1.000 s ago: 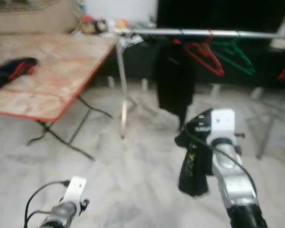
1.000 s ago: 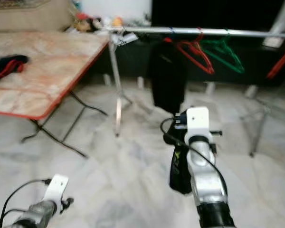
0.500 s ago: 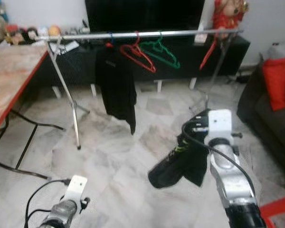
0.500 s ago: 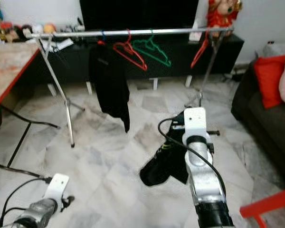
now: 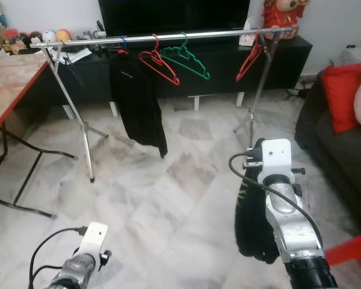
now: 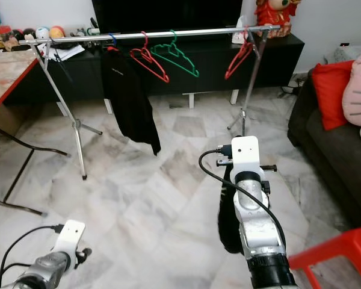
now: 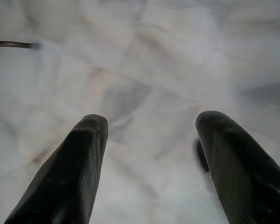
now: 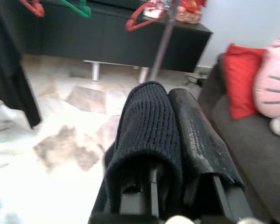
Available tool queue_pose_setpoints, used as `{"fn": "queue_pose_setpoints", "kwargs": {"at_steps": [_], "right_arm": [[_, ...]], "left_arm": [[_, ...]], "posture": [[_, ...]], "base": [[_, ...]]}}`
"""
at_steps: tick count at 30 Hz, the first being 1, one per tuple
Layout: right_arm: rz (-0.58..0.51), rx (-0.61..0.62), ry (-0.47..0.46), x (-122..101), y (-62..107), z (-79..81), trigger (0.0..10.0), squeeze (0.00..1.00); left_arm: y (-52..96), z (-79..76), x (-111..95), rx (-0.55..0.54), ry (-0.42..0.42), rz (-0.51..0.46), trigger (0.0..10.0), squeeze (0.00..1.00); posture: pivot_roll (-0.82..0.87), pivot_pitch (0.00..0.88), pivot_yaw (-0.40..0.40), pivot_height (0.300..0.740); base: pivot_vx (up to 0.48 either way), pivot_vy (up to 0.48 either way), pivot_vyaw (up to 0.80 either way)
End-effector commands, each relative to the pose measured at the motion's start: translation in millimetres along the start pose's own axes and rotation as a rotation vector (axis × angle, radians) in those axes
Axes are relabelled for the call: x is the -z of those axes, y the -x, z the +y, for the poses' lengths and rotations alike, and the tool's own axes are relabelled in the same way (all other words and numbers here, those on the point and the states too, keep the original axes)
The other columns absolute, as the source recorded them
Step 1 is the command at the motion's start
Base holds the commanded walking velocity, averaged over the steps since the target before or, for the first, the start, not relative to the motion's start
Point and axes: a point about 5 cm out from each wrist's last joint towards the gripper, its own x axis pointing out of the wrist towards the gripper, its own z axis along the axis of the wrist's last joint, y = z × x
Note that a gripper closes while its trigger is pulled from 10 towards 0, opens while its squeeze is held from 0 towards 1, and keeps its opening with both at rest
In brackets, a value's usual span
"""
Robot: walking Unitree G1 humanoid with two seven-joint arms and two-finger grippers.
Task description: Hang hanger
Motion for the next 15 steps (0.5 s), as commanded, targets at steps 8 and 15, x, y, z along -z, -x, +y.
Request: {"fn": "queue_pose_setpoints", "kwargs": {"at_steps": [8, 15], "right_arm": [[-0.049, -0.006, -0.015, -11.7, -0.6, 3.5, 10.0, 0.0], [-0.049, -0.005, -0.016, -11.7, -1.0, 3.2, 10.0, 0.0]], "left_arm": [[1.4, 9.2, 6.0, -0.007, 0.02, 0.014, 10.0, 0.0], [1.5, 9.3, 6.3, -0.009, 0.019, 0.016, 10.0, 0.0]], "posture": [[-0.1, 0.029, 0.043, 0.74], [-0.1, 0.029, 0.043, 0.74]], "base": [[0.03, 0.0, 0.0], [0.291, 0.0, 0.0]]}}
